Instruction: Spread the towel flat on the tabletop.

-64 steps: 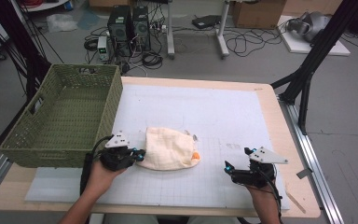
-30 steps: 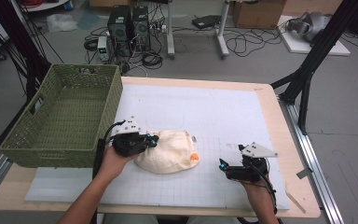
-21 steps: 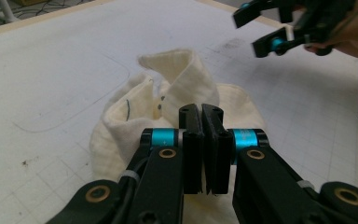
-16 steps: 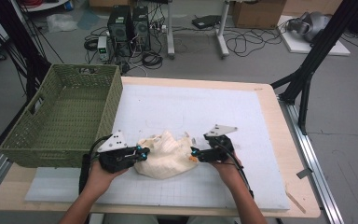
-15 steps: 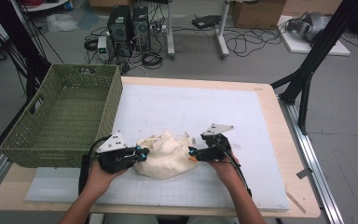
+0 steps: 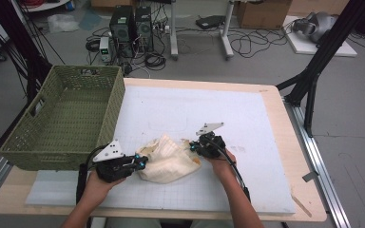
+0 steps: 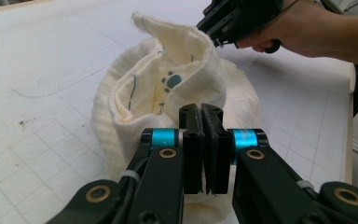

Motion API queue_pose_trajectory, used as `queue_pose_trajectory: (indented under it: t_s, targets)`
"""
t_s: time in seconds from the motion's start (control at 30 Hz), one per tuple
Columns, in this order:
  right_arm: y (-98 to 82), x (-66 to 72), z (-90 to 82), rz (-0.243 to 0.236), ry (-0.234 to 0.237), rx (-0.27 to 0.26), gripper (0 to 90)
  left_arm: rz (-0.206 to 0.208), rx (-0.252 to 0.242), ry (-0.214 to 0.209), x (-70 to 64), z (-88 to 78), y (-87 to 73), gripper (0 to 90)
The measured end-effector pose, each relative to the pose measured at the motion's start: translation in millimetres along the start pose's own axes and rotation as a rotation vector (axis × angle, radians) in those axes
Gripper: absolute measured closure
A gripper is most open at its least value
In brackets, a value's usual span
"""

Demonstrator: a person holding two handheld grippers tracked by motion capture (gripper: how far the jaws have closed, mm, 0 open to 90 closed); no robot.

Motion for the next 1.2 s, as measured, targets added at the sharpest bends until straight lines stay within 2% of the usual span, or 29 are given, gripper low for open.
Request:
queue_pose_trajectory:
  t_s: [0.07, 0.2, 0.33, 0.43, 0.53, 0.6, 0.63, 0.7, 0.73, 0.83, 0.9, 0.97, 1.0, 1.1, 1.2]
  targets:
    - [-1.4, -2.4, -7.9, 0.002, -0.022, -0.021, 87.6, 0.005, -0.002, -0.008, -0.6, -0.4, -0.7, 86.5]
    - [-11.7, -13.4, -28.7, 0.048, -0.116, -0.043, 87.6, 0.015, -0.004, -0.028, -4.0, 3.2, -1.9, 85.7]
    - [-34.9, -27.9, -51.7, 0.117, -0.208, -0.049, 87.6, 0.029, 0.036, -0.046, -7.8, 11.3, -3.7, 86.2]
    - [-56.8, -36.9, -65.5, 0.181, -0.244, -0.057, 87.6, 0.042, 0.055, -0.074, -13.2, 17.8, -4.5, 86.5]
    - [-74.9, -40.5, -74.6, 0.219, -0.276, -0.052, 87.6, 0.054, 0.069, -0.108, -20.0, 24.3, -4.5, 86.5]
    - [-84.4, -43.0, -78.6, 0.229, -0.317, -0.034, 87.5, 0.059, 0.078, -0.132, -22.6, 27.4, -5.1, 86.4]
    - [-87.6, -44.6, -80.1, 0.237, -0.325, -0.027, 87.1, 0.055, 0.080, -0.135, -22.9, 28.7, -5.1, 82.1]
    - [-93.9, -49.8, -84.1, 0.275, -0.321, -0.034, 83.0, 0.011, 0.077, -0.116, -20.1, 28.7, -4.0, 64.7]
    - [-94.4, -50.8, -86.3, 0.281, -0.319, -0.046, 78.2, -0.001, 0.063, -0.105, -18.2, 27.1, -3.2, 60.8]
    - [-88.2, -48.0, -92.4, 0.283, -0.325, -0.108, 63.6, -0.040, 0.011, -0.058, -10.0, 18.5, -1.2, 54.2]
    - [-82.1, -45.1, -94.6, 0.283, -0.332, -0.140, 57.0, -0.053, -0.010, -0.032, -4.7, 13.5, -1.3, 53.8]
    - [-74.2, -40.9, -95.2, 0.267, -0.302, -0.172, 53.3, -0.064, -0.023, -0.003, -1.0, 9.9, -2.0, 53.6]
    - [-69.9, -37.9, -94.0, 0.256, -0.282, -0.179, 52.1, -0.071, -0.026, 0.007, 0.5, 8.7, -2.2, 53.7]
    - [-56.4, -27.9, -82.8, 0.209, -0.174, -0.182, 49.6, -0.077, -0.030, 0.035, 3.8, 6.9, -2.5, 53.6]
    - [-43.8, -15.4, -66.1, 0.163, -0.072, -0.171, 57.6, -0.082, -0.026, 0.054, 4.4, 7.7, -3.2, 52.0]
Point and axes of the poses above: each handheld gripper's, and its own axes: z roughly forward along the jaws, y roughly out of its top, x roughly to its left, the point moved 1 cm from there along z, roughly forward along the jaws, and after that the axes turned 5 degrees about x, right-handed, at the moved point
